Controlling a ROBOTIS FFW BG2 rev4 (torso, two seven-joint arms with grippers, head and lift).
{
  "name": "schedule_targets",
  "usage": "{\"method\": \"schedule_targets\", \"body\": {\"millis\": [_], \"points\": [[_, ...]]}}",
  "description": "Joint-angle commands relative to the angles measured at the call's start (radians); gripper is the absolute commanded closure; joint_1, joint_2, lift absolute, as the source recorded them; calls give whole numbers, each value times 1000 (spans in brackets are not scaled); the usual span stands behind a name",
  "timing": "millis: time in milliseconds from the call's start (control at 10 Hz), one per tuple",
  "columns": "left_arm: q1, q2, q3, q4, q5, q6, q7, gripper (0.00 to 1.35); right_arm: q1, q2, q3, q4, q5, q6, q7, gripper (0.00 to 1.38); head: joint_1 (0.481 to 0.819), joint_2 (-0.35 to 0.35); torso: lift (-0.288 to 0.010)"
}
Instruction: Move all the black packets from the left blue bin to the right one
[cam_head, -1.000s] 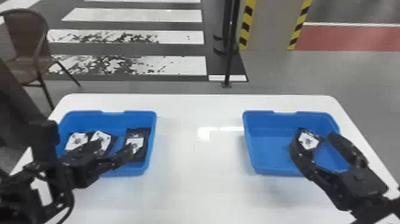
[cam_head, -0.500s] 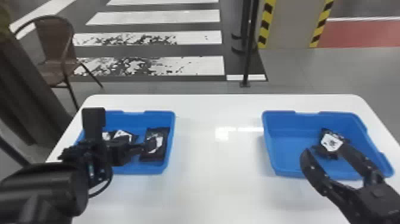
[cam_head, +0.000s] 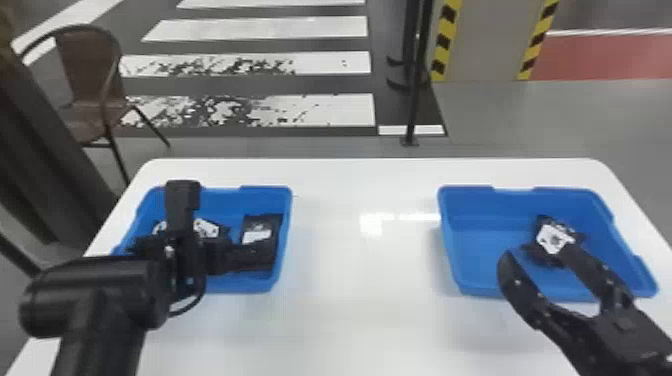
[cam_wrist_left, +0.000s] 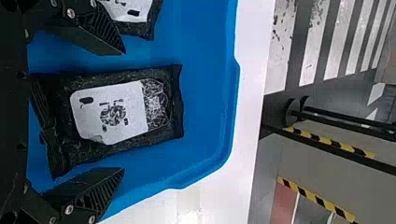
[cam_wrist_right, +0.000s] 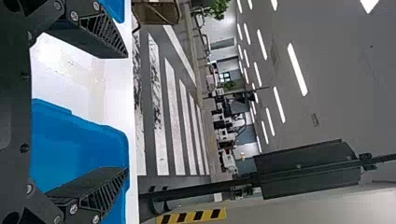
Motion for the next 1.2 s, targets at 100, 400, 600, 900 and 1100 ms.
{"method": "schedule_targets", "body": {"millis": [100,400,600,900,1100], "points": [[-11,3,-25,48,43,9,0,466,-2,0,2,5,-8,2,0,173,695,45,-140],[-4,10,-35,50,9,-65,-22,889,-2,0,6,14,-22,7,0,176,695,26,-140],[20,11,-27,45,23,-92,-26,1148,-2,0,6,12,-26,7,2,176,695,31,-140],[178,16,9,-220,79,-94,-46,1148,-2,0,6,7,-38,7,8,177,695,34,-140],[298,20,19,-411,133,-82,-60,1148,-9,0,10,7,-58,32,32,179,695,33,-140]]}}
